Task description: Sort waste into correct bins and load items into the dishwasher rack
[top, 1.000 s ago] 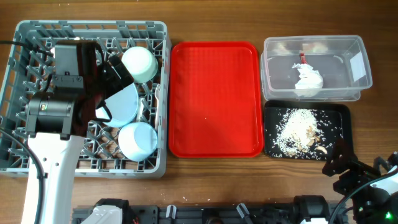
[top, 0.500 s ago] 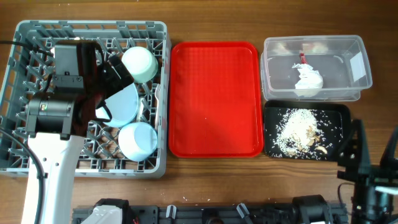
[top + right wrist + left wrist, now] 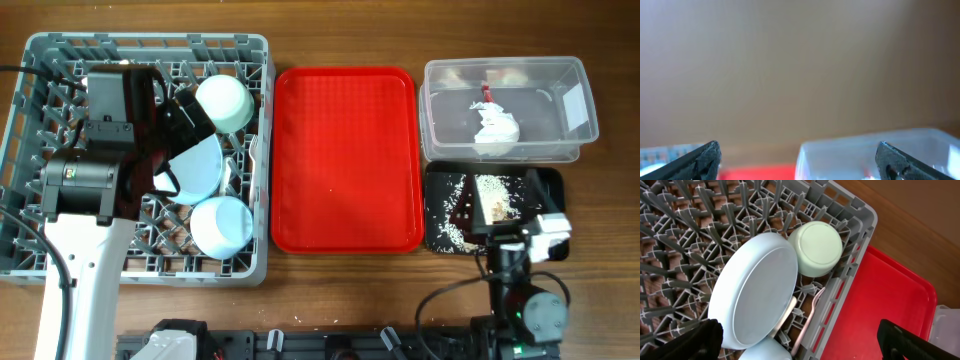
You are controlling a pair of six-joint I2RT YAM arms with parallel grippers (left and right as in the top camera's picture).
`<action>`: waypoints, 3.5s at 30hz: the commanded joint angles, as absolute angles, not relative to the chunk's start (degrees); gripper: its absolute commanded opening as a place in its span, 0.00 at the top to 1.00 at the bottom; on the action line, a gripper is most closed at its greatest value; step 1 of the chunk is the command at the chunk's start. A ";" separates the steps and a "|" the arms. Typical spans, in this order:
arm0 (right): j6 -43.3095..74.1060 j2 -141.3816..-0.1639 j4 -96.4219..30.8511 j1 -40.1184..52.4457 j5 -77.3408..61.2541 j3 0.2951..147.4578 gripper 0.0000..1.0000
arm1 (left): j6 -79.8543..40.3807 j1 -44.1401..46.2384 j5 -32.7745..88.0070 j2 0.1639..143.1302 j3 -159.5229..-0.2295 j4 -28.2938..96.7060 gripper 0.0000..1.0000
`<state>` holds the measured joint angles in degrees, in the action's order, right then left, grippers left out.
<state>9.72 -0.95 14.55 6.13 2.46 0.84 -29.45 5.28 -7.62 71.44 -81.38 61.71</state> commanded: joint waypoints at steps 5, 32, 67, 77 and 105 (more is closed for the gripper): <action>3.01 -0.21 0.43 6.35 0.56 0.30 0.00 | -29.41 5.02 -7.53 70.61 -81.78 61.60 0.00; 3.14 -0.27 0.36 6.35 -0.30 0.30 0.00 | -29.41 5.02 -7.53 70.61 -81.78 61.58 0.00; 3.14 -0.27 0.36 6.37 -0.30 0.30 0.00 | -29.23 -4.23 8.97 0.21 -12.03 -7.88 0.00; 3.14 -0.27 0.36 6.37 -0.30 0.30 0.00 | -30.52 -0.14 2.15 0.21 -1.72 -8.80 0.00; 3.14 -0.27 0.34 6.35 -0.30 0.30 0.00 | -22.92 2.39 -2.22 0.27 -0.32 3.95 0.00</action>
<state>4.14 -0.73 0.16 6.13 0.40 0.36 -24.25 2.15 -1.26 0.69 -0.49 3.90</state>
